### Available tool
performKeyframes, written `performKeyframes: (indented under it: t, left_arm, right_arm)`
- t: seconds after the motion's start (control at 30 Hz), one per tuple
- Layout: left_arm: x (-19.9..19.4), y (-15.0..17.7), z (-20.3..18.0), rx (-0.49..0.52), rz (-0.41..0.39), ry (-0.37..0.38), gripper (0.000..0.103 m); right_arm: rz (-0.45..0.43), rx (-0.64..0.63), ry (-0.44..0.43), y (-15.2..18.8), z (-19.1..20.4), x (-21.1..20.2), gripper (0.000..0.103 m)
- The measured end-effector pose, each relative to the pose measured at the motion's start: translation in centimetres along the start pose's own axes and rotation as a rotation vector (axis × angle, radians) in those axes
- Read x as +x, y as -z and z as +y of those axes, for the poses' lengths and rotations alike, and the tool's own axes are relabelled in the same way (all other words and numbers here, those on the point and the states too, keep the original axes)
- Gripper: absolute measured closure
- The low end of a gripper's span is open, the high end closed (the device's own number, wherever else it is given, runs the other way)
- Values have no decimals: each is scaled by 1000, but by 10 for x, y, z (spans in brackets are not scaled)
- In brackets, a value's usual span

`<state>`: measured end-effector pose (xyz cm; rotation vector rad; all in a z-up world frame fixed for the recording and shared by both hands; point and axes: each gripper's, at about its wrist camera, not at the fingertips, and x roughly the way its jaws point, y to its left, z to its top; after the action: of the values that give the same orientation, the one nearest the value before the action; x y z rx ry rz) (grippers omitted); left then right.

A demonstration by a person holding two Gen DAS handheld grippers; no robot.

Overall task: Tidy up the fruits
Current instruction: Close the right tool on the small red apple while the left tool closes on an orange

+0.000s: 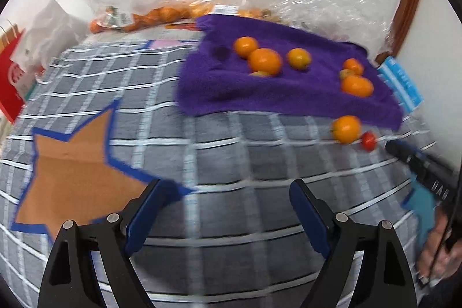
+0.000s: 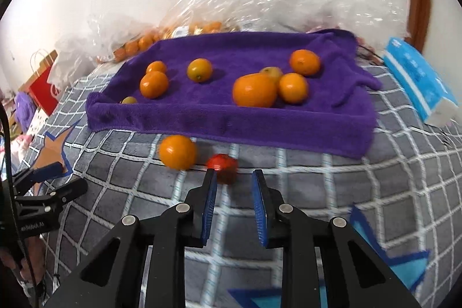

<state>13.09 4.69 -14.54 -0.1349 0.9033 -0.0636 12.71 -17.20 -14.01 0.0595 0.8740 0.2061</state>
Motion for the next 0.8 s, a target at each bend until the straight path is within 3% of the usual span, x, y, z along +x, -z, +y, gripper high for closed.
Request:
performKeyframes:
  t: [0.1,0.23,0.3,0.43,0.47,0.53,0.6,0.8]
  left_arm:
    - [5,-12,-25,-13,-6,79,17]
    - [20,-25,-62,39,-19,109,17]
    - [27,-30,-77,56,-11,99,26]
    - [37,-35,-95,48,14,113,34]
    - [40,-35,-98,50,18,112,44]
    - [46,-36,-97,46,35,126,51]
    - [51,-34,-96,28,64,185,67]
    - [34,-35,-84,50,29,123,67]
  right_arm:
    - [-16,23,31,4,-20,-14,78]
    - [-25,61,58,11,-46,-33,78]
    - [-25,66,64,15,-53,-39,78]
    - [-32,64,79,26,-60,-51,78]
    - [-30,62,77,28,-61,-52,78]
    - [-22,53,76,33,-61,-52,78]
    - [-19,58,78,35,-59,-51,78]
    - [-29,44,27,23,-36,-42,78]
